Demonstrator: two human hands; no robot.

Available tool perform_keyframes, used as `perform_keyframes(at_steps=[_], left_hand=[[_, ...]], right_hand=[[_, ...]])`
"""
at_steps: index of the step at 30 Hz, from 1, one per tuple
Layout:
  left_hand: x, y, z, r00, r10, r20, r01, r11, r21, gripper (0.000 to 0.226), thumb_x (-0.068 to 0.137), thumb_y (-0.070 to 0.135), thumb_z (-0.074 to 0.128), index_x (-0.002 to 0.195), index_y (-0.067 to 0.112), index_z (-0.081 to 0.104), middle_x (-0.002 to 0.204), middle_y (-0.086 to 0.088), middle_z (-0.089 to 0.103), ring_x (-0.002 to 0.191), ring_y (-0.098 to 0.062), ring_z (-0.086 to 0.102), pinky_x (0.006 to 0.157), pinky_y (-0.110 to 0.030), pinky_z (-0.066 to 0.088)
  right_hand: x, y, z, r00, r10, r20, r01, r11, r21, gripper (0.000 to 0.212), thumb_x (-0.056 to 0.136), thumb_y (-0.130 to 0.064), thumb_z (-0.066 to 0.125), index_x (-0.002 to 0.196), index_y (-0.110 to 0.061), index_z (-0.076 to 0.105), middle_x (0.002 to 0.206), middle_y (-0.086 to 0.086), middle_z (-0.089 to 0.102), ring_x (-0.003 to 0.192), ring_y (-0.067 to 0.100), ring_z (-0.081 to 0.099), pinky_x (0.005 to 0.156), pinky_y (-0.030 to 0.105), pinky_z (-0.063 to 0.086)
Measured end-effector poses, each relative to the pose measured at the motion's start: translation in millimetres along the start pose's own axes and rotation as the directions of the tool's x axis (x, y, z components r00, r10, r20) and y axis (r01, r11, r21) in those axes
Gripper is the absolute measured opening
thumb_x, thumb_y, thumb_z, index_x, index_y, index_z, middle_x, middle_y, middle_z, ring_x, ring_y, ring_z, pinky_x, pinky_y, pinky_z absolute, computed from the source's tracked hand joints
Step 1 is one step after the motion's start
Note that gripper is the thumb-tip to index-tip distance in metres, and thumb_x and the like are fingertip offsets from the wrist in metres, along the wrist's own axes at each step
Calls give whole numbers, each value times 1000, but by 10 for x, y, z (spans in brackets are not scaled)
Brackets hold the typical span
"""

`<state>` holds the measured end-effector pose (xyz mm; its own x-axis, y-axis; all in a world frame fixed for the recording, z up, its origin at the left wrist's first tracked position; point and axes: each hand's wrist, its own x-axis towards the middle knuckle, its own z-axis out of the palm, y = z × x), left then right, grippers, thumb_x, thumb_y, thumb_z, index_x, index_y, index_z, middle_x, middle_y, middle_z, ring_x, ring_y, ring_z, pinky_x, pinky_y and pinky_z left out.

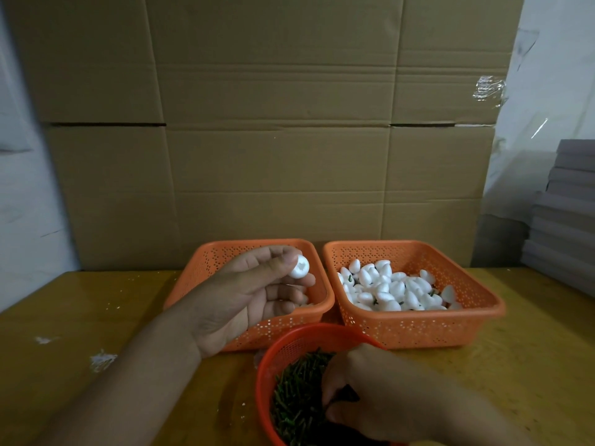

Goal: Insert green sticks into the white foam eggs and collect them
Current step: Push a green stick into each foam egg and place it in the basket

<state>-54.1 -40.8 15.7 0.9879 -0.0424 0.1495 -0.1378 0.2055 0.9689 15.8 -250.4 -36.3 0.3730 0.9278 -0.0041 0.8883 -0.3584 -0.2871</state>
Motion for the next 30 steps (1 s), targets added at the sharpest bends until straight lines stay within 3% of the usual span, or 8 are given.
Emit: perform_keyframes(at_steps=[2, 5, 11, 19, 22, 25, 30], left_hand=[[-1, 2, -9, 1000, -1, 11, 2, 1000, -14, 19, 77, 34, 78, 93, 25, 78, 101, -12, 74, 75, -14, 68, 65, -24, 56], [-1, 3, -20, 1000, -3, 11, 3, 1000, -30, 34, 76, 29, 79, 106, 17, 70, 102, -13, 74, 74, -15, 67, 65, -24, 57], [-15, 9, -18, 999, 1, 40, 0, 1000, -19, 40, 80, 22, 78, 115, 13, 61, 100, -8, 74, 75, -14, 68, 65, -25, 57], [-27, 16, -15, 999, -3, 53, 5, 1000, -24, 27, 78, 25, 80, 102, 18, 70, 102, -8, 74, 75, -14, 67, 65, -24, 57], [-30, 20, -12, 998, -3, 62, 4, 1000, -10, 22, 79, 32, 84, 98, 24, 76, 110, -11, 74, 76, -13, 68, 67, -24, 57], [-32, 21, -9, 999, -1, 53, 0, 1000, 13, 33, 68, 42, 90, 95, 27, 77, 110, -11, 74, 77, -12, 67, 67, -23, 55], [-29, 3, -16, 999, -18, 32, 16, 998, 60, 29, 71, 37, 88, 94, 27, 73, 105, -8, 74, 77, -13, 67, 66, -24, 54]], right_hand=[[-21, -16, -34, 999, 6, -36, -7, 1000, -22, 18, 89, -32, 59, 96, -21, 70, 96, -9, 72, 85, 6, 64, 74, 21, 52], [-31, -37, -52, 995, 42, -95, -43, 999, 0, 19, 86, -30, 57, 92, -19, 70, 88, -7, 72, 80, 9, 65, 74, 30, 53], [-26, -16, -47, 983, 133, -130, -129, 991, 40, 17, 81, -29, 63, 94, -24, 73, 85, -11, 73, 77, 2, 66, 66, 18, 54], [-6, 27, -62, 980, 178, -86, -166, 977, 135, 22, 87, -30, 73, 109, -29, 72, 89, -12, 74, 75, -7, 65, 62, 8, 47], [-31, 38, -98, 982, 158, -104, -134, 968, 211, 13, 94, -23, 64, 104, -25, 72, 80, -7, 73, 67, -2, 66, 59, 13, 49], [-58, 58, -147, 967, 178, -184, -116, 946, 302, 20, 98, -14, 57, 105, -21, 74, 81, -11, 72, 68, 5, 68, 63, 20, 54], [-86, 14, -262, 907, 287, -307, 5, 724, 690, 22, 95, 3, 59, 103, -13, 71, 82, 7, 75, 73, 15, 72, 66, 22, 56]])
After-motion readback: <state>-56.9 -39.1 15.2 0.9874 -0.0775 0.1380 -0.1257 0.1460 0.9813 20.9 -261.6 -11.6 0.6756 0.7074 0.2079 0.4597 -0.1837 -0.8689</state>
